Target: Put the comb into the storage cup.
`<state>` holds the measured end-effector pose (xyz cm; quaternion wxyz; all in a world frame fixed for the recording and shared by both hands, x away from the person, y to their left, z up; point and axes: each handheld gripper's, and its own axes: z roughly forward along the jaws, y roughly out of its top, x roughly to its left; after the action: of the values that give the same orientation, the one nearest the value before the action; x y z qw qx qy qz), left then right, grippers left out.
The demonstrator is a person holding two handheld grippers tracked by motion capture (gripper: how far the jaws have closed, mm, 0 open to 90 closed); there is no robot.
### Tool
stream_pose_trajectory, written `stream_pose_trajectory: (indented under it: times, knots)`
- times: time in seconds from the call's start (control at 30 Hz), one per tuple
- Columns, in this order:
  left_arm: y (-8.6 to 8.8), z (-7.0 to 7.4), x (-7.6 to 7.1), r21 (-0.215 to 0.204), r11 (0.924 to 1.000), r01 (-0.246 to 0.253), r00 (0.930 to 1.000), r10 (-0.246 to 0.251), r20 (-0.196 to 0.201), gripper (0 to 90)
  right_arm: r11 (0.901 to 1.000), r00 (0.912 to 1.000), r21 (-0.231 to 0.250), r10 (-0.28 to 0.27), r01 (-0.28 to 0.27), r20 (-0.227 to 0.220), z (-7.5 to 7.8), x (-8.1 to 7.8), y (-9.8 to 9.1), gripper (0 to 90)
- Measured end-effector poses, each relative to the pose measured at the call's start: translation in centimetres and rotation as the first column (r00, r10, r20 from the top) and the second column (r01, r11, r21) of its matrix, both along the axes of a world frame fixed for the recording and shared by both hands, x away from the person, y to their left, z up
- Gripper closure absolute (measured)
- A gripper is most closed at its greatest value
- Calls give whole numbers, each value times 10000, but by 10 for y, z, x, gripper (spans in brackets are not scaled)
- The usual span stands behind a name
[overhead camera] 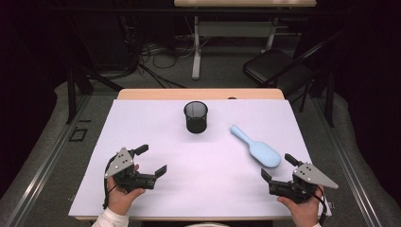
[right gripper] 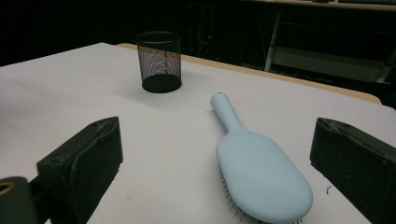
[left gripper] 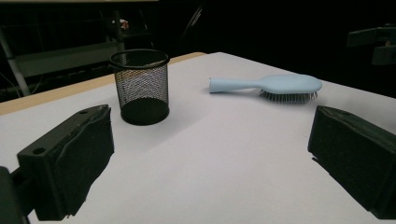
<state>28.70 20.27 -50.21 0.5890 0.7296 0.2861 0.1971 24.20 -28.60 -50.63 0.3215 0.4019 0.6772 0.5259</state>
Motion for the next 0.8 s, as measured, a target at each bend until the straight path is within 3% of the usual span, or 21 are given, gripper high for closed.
stream_pose_trajectory:
  times: [0.23,0.63,0.8]
  knots:
    - [0,-1,2,-168,9998,-52,9999,50,-162,5,9996,9997,183,-197,200,-154,-1,0,-5,30]
    - [2,-4,3,-58,9999,-133,9993,131,-344,5,9998,9992,-92,-187,184,-361,-3,5,0,43]
    - [3,-5,1,-102,9999,-24,9996,21,-293,5,9998,9976,-211,-69,55,-683,-4,8,6,89]
